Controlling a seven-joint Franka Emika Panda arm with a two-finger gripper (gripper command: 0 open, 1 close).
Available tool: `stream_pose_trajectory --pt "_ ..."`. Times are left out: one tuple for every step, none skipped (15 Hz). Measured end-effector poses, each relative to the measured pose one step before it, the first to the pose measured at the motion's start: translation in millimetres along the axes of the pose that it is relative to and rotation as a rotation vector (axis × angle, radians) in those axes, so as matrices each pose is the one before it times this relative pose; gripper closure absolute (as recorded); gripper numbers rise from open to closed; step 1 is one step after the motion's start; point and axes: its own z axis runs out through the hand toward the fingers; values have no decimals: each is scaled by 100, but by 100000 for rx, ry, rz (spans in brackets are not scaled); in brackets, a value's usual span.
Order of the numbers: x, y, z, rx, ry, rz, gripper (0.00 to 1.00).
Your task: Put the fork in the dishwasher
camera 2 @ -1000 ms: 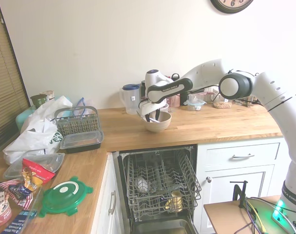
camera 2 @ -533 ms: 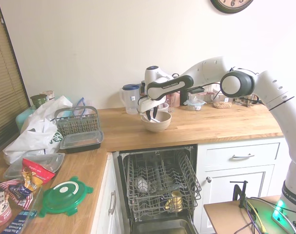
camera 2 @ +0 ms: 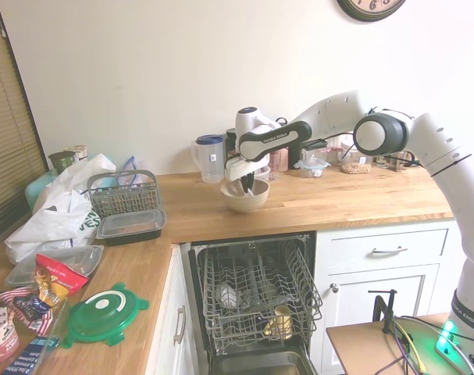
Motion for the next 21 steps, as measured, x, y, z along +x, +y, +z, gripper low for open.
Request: stream_pose_trajectory --pt "-91 -94 -274 135 332 -114 100" --pt "-219 -144 -554 224 526 -202 100" --pt "-307 -208 -907 544 814 -388 100" --pt "-462 -147 -1129 617 749 -447 100" --pt "-551 -94 -1404 692 885 -451 100" --pt "-558 18 -1487 745 1139 -491 100" --pt "-689 93 -1470 431 1132 -561 100" --pt "-743 156 -1408 508 1056 -499 100" --pt "-848 108 -1376 649 1053 -710 100" --pt "-1102 45 -1332 548 1048 -920 100" --pt "-1335 55 -1206 375 1025 -1017 100" --pt "-1655 18 -1225 66 963 -1273 100" --pt "-1791 -42 -1245 -187 1612 -1091 100" --pt "-2023 -126 -1320 -39 1346 -978 100" --pt "-2305 -100 -1344 273 872 -1251 100" --pt "-2346 -2 -1014 137 475 -1384 100" --pt "-2288 197 -471 -89 -238 -693 100" --pt "-2236 393 165 -3 -772 -882 100" --pt "-2226 550 780 -65 -790 -1349 100" --pt "-2067 675 1270 -305 -857 -1309 100" --pt "-2165 766 1656 -483 -1177 -1462 100"
